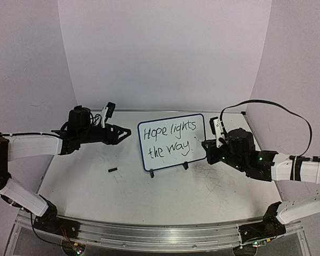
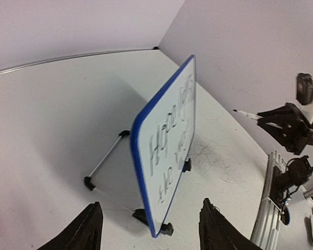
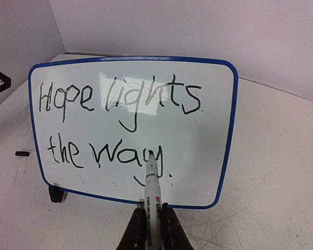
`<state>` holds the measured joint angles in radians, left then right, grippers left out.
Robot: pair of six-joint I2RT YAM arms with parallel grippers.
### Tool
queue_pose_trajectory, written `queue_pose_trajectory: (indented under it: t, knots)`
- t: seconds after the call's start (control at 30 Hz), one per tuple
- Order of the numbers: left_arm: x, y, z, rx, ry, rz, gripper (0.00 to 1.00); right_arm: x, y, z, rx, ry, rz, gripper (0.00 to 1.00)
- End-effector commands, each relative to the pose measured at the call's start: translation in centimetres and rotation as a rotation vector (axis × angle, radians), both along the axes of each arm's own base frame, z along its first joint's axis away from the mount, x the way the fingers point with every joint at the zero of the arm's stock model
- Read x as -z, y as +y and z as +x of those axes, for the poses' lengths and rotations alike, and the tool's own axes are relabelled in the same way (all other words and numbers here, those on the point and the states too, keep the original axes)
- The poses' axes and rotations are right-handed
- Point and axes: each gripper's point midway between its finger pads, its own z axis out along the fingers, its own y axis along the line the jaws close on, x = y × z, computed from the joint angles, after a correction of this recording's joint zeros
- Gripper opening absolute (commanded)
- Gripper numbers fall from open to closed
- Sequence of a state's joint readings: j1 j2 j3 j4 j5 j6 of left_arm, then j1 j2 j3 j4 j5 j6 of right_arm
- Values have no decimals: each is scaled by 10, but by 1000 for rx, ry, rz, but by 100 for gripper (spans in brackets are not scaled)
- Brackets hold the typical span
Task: Write a sentence on the whiteboard
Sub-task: Pick up the pen cap from the center of the board.
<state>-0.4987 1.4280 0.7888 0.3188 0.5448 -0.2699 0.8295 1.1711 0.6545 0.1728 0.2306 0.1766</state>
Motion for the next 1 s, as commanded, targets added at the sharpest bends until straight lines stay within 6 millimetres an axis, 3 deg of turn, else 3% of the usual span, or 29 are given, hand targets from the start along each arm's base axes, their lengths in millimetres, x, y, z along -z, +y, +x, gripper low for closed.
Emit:
queue_pose_trajectory:
  t: [0.0, 0.27, 0.57, 0.97]
  knots:
    - [61, 47, -7, -220, 255, 253, 63, -21, 25, -3, -143, -53, 10, 0]
    - [108, 67, -20, -228, 387, 520, 59, -31, 27, -6, -175, -99, -14, 0]
    - [159, 61, -20, -154, 433, 787, 57, -41, 21, -12, -178, -122, 16, 0]
    - [192, 66, -36, -113, 486, 927, 48, -40, 17, -15, -172, -125, 27, 0]
